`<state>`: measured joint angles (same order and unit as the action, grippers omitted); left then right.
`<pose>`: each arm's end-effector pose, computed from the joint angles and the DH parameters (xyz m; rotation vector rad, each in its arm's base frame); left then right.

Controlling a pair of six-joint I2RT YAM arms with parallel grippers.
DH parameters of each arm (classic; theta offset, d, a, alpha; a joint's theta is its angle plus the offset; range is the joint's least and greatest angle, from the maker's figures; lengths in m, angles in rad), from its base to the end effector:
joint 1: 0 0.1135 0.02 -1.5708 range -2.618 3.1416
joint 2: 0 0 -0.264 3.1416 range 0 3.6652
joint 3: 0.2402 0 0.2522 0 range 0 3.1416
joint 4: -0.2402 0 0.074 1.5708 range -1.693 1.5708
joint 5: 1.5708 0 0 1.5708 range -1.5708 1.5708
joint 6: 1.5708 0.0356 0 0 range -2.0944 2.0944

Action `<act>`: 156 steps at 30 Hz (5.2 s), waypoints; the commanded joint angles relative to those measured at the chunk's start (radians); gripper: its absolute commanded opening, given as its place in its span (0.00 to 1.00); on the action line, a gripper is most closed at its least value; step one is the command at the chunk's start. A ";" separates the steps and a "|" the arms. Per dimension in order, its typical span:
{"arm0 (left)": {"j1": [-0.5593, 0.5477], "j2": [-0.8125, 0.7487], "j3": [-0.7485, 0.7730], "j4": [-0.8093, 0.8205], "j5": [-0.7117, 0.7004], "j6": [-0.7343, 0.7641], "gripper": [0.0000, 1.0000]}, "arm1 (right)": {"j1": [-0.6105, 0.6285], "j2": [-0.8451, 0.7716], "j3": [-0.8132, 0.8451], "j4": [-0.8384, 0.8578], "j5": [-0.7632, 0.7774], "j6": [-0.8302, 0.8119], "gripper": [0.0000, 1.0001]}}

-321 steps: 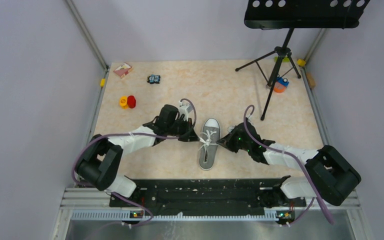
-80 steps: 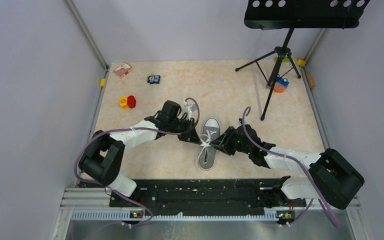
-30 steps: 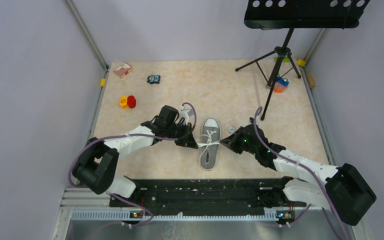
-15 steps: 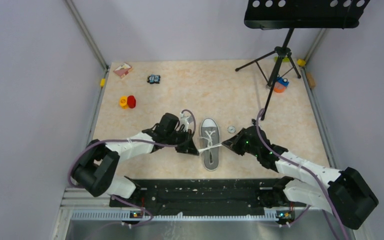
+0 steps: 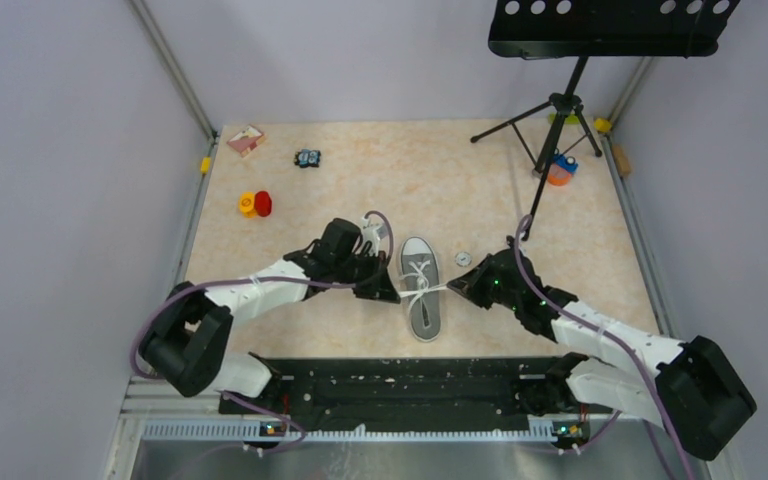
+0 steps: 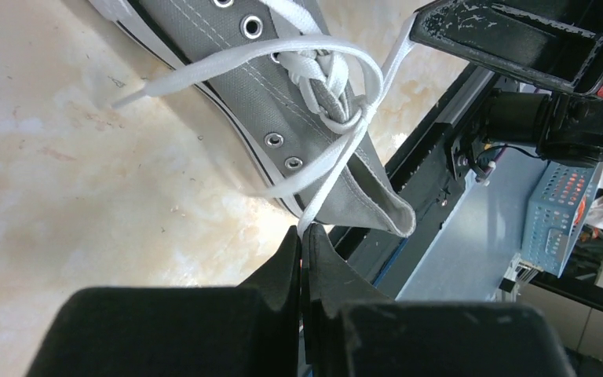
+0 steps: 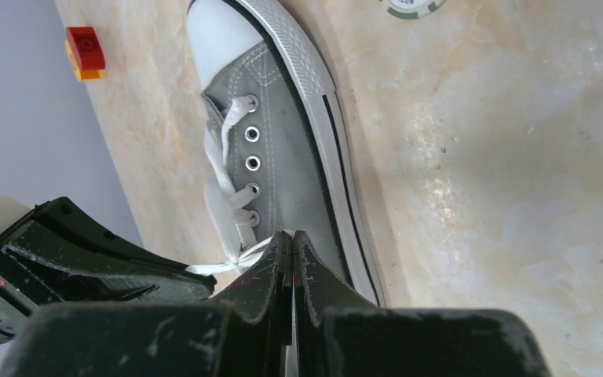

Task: Tie the shoes
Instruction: Tie the shoelace on the shoe.

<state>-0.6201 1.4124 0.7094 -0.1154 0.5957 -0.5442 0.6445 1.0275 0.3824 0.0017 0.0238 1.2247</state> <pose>0.2120 -0.1759 0.1861 0.4080 2.5504 -1.2143 0.1628 0.1213 0.1744 0.7017 2.3003 0.9503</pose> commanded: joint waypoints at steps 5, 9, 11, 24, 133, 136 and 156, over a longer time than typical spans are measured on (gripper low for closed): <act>0.002 -0.112 0.010 -0.115 -0.068 0.004 0.00 | -0.031 -0.067 0.061 -0.066 0.117 -0.040 0.00; 0.002 -0.069 -0.020 -0.074 -0.046 -0.009 0.00 | -0.031 -0.060 0.053 -0.064 0.111 -0.042 0.00; -0.003 -0.054 -0.032 -0.048 -0.036 -0.018 0.00 | -0.030 -0.058 0.044 -0.058 0.107 -0.041 0.00; -0.088 -0.083 0.031 -0.047 -0.146 0.082 0.04 | -0.031 -0.027 0.027 -0.010 0.076 -0.043 0.00; -0.043 0.115 -0.027 0.355 0.099 -0.437 0.44 | -0.031 0.045 0.050 0.071 0.014 -0.041 0.00; -0.043 0.136 -0.037 0.421 0.111 -0.462 0.44 | -0.031 0.045 0.049 0.066 0.014 -0.040 0.00; -0.042 0.165 -0.039 0.433 0.095 -0.439 0.00 | -0.031 0.041 0.026 0.071 0.022 -0.022 0.00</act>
<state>-0.6640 1.6241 0.6781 0.3050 0.7090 -0.9966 0.6250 1.0714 0.4057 0.0586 0.0235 1.1904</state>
